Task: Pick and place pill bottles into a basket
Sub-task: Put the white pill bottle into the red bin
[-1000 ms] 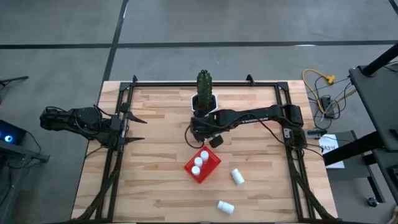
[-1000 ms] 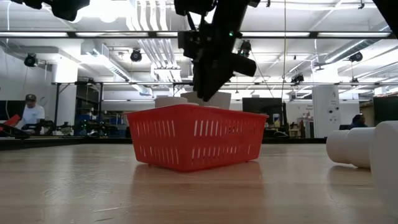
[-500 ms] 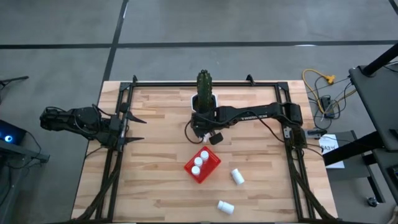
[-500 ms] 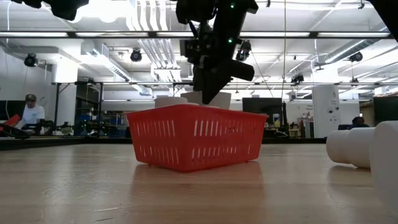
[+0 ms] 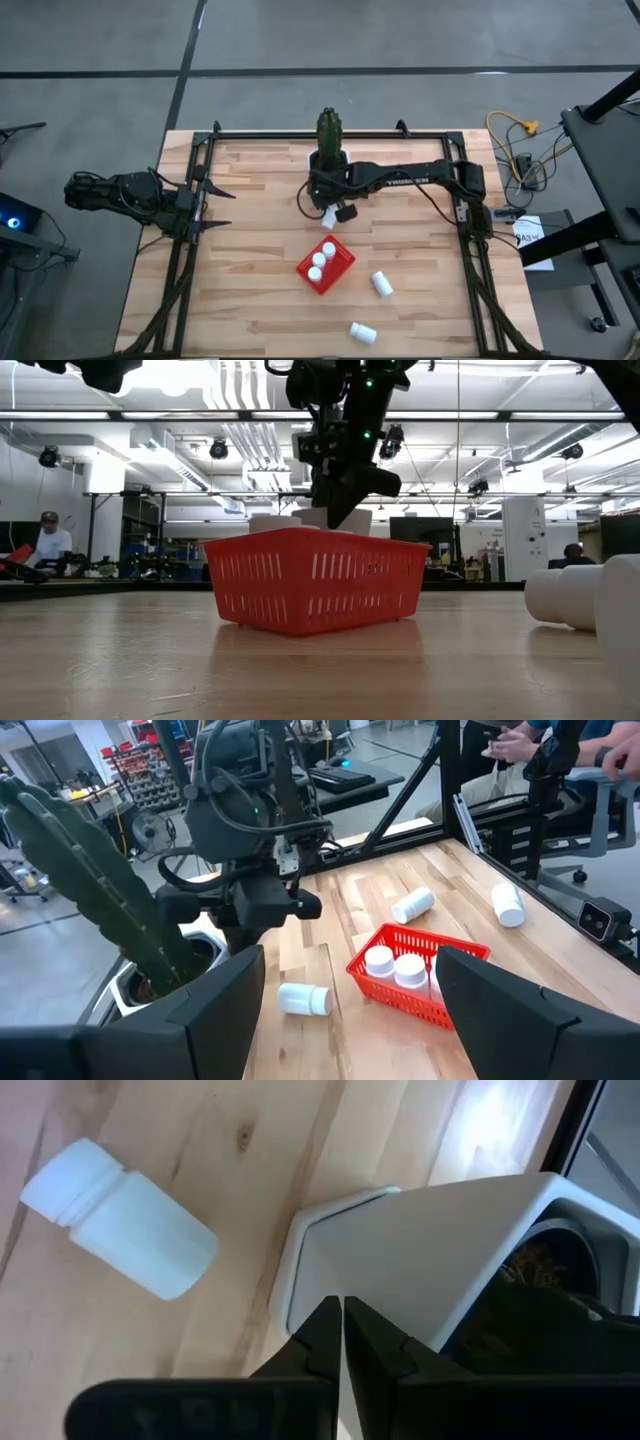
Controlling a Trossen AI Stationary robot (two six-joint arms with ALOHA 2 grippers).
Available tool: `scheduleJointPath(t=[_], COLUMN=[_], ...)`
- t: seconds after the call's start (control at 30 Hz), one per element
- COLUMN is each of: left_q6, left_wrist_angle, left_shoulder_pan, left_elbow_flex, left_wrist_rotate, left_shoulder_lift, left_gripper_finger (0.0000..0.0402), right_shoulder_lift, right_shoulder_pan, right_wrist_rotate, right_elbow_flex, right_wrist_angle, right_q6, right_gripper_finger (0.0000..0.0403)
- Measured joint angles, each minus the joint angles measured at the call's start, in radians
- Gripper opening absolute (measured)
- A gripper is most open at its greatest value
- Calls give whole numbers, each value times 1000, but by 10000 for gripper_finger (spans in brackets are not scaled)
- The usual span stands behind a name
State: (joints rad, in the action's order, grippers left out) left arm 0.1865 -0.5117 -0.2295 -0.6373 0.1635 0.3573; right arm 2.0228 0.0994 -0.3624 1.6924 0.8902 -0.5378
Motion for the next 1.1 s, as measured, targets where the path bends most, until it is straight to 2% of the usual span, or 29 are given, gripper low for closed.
scheduleJointPath(t=[1.1], left_q6=[0], left_wrist_angle=[4], left_shoulder_pan=[0], left_elbow_flex=[-2], left_wrist_rotate=[-1], left_shoulder_lift=[0], left_gripper_finger=[277], right_shoulder_lift=[2], right_shoulder_pan=[79], right_wrist_rotate=[-29], right_elbow_flex=[-13], right_wrist_angle=[-8], right_q6=[-72], right_gripper_finger=[8])
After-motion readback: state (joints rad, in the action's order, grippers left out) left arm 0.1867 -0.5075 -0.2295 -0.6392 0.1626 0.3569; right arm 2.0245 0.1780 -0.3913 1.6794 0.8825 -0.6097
